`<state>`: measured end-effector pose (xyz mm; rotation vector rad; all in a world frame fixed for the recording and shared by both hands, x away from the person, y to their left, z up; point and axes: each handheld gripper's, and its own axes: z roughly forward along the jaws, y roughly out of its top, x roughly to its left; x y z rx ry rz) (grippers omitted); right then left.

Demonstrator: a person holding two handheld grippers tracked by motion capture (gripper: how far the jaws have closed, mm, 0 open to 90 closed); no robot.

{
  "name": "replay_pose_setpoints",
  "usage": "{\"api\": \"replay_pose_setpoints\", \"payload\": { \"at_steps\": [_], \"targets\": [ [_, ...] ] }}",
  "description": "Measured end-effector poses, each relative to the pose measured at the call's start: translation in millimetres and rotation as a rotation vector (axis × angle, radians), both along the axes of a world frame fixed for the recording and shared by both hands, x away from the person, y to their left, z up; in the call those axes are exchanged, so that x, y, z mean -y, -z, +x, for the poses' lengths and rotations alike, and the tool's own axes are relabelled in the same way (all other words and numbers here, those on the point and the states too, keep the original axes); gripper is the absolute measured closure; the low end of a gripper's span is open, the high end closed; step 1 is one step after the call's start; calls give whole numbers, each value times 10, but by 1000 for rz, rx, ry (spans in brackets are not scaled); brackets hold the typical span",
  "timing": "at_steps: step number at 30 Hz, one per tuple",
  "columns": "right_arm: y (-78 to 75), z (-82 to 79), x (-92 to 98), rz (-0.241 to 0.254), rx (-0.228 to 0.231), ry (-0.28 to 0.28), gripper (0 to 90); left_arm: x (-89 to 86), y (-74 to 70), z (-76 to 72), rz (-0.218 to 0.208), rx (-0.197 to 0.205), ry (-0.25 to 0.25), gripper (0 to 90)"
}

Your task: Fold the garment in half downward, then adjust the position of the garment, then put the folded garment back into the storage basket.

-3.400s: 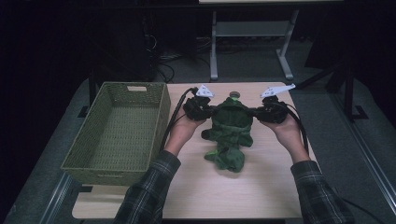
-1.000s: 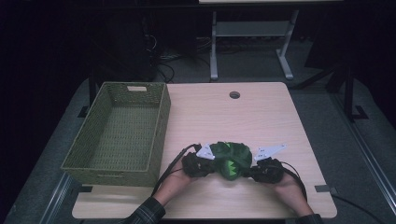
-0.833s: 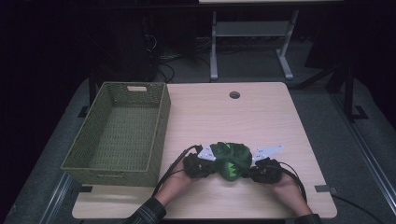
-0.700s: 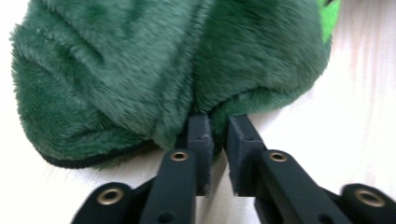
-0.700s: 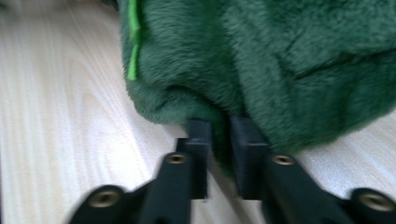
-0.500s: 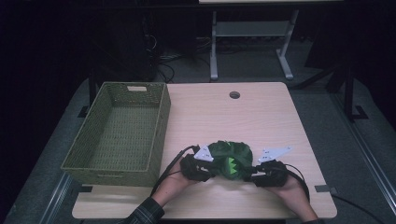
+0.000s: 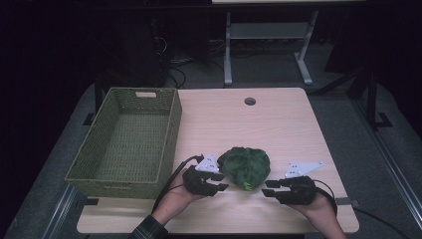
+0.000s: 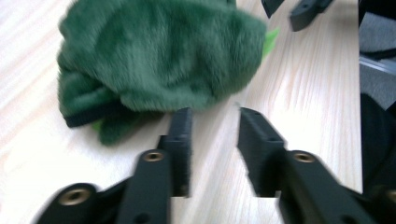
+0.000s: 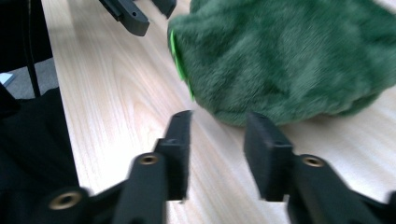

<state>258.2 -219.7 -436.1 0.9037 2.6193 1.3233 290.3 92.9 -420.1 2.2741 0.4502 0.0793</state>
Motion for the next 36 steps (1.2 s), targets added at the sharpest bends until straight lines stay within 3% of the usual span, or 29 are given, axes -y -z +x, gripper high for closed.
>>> {"api": "replay_pose_setpoints", "payload": {
  "at_steps": [3,7,12,13,16,27,31,36],
  "targets": [
    [-47,63,27,6,23,23,808,37,-47,48,-18,-4,-7,794],
    [-65,161,-17,-6,44,45,889,132,-79,149,-18,-4,-7,896],
    [-46,314,-85,-17,59,57,900,236,-36,257,-2,2,-29,897],
    [-39,331,-96,-20,56,61,899,255,-3,286,17,3,-31,897],
    [42,399,-135,-45,38,59,900,289,106,347,65,-3,-42,897],
    [241,451,-217,-102,-30,41,900,338,366,441,145,-27,-59,897],
    [287,448,-248,-133,-33,30,900,329,401,452,139,-34,-66,897],
    [275,396,-153,-127,-36,46,900,222,302,409,116,-37,-72,897]
  ]
}}
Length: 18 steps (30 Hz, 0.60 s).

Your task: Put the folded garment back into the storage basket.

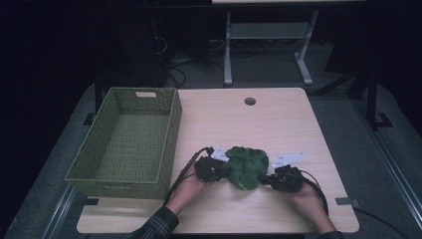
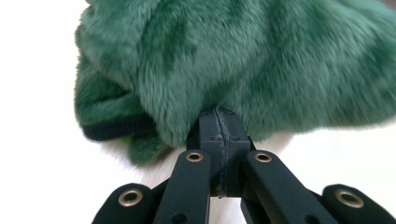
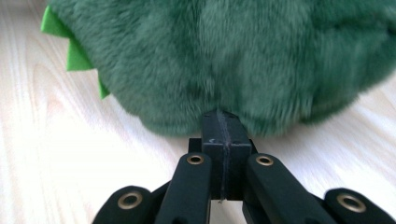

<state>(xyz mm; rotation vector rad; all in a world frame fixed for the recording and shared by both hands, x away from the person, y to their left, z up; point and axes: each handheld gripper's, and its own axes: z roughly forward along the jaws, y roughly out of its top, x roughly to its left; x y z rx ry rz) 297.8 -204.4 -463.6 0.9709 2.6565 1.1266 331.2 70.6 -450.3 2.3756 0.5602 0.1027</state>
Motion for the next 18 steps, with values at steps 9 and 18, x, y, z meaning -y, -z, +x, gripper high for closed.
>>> {"api": "replay_pose_setpoints", "payload": {
  "at_steps": [9,18],
  "targets": [
    [-171,19,272,36,38,55,900,-154,-174,-222,-66,-16,32,882],
    [-301,346,407,82,67,121,900,-41,-174,-351,-90,-55,71,895]
  ]
}}
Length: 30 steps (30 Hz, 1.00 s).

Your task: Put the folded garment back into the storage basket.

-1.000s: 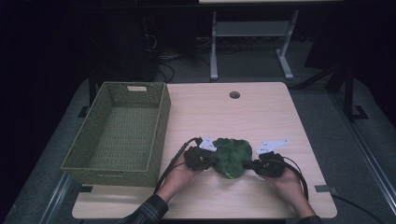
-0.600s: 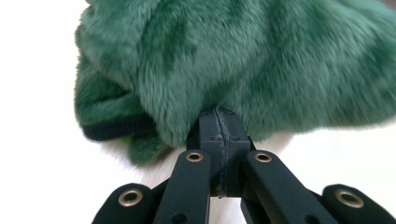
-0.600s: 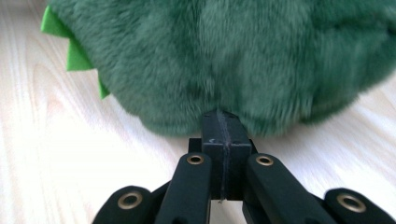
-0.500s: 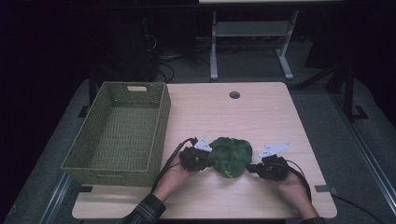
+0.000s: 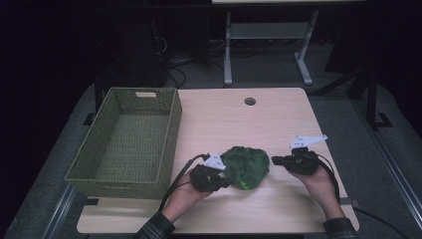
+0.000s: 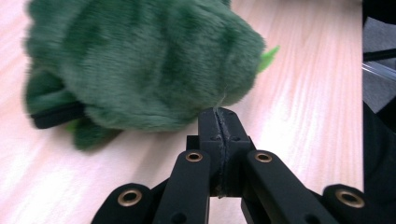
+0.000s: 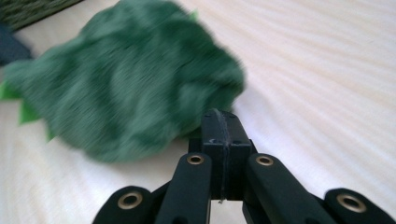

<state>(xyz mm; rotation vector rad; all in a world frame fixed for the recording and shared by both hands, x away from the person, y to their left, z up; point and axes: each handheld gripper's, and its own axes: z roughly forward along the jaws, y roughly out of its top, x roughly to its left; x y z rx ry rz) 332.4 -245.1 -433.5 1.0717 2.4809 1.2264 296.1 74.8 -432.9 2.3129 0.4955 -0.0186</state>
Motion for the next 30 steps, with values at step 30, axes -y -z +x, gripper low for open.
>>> {"api": "replay_pose_setpoints", "payload": {
  "at_steps": [30],
  "targets": [
    [198,771,-543,-9,-124,-118,900,335,281,75,41,-12,6,889]
  ]
}}
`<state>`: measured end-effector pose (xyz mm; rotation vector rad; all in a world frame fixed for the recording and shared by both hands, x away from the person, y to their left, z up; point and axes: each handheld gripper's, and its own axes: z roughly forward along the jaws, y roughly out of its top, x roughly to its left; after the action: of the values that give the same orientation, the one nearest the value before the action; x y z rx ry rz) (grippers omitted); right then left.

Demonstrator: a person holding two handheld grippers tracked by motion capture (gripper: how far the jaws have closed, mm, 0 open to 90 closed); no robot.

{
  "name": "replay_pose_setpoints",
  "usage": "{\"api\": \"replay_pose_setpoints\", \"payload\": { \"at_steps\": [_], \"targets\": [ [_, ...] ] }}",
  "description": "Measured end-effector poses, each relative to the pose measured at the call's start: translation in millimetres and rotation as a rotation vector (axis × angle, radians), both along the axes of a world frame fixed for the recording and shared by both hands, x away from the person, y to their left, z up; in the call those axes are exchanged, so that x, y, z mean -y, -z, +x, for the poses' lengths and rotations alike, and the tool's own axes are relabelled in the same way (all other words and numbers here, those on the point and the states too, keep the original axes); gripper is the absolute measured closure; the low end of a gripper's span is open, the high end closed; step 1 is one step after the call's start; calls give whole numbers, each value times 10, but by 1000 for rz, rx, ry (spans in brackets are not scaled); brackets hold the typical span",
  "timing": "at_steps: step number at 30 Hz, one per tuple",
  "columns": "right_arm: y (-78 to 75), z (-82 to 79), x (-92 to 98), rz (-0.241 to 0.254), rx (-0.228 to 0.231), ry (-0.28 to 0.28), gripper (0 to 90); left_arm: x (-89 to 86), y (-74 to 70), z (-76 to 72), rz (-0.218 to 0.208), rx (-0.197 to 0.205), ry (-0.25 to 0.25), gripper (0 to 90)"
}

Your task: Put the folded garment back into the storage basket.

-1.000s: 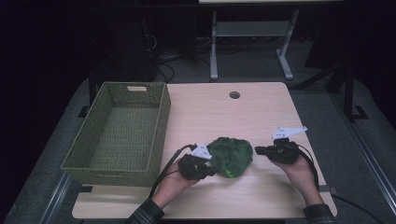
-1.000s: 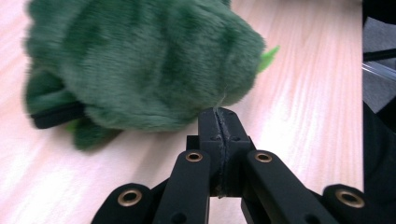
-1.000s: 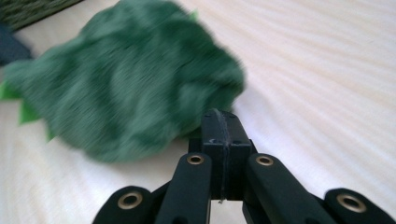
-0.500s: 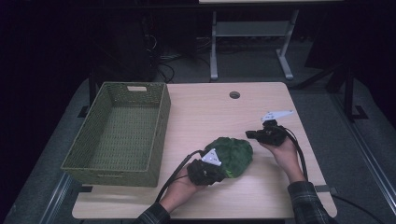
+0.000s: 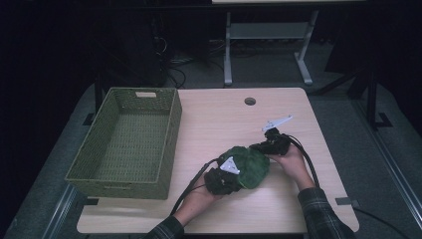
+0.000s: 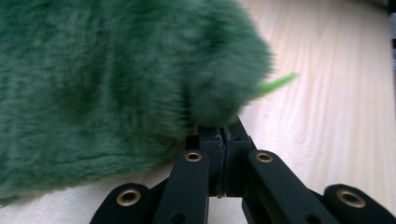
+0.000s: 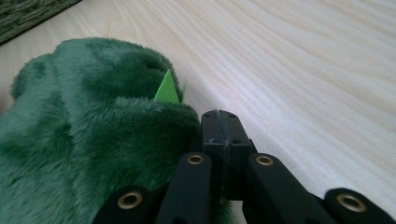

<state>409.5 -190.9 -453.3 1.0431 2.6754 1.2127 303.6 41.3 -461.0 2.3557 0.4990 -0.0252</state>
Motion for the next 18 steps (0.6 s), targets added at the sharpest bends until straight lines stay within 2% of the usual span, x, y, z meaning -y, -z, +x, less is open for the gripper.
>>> {"api": "replay_pose_setpoints", "payload": {
  "at_steps": [6,12,14,16,18],
  "targets": [
    [-12,-94,5,-16,0,-24,900,-52,13,61,10,11,-12,889],
    [13,-193,59,-13,-17,-23,900,-118,2,107,32,14,-18,896],
    [15,-235,83,-12,-2,-29,900,-136,-1,117,28,14,-28,896],
    [21,-281,98,-11,-8,-30,900,-154,2,126,23,9,-36,896],
    [29,-328,118,-16,-14,-35,900,-184,-6,146,41,19,-30,896]
  ]
}}
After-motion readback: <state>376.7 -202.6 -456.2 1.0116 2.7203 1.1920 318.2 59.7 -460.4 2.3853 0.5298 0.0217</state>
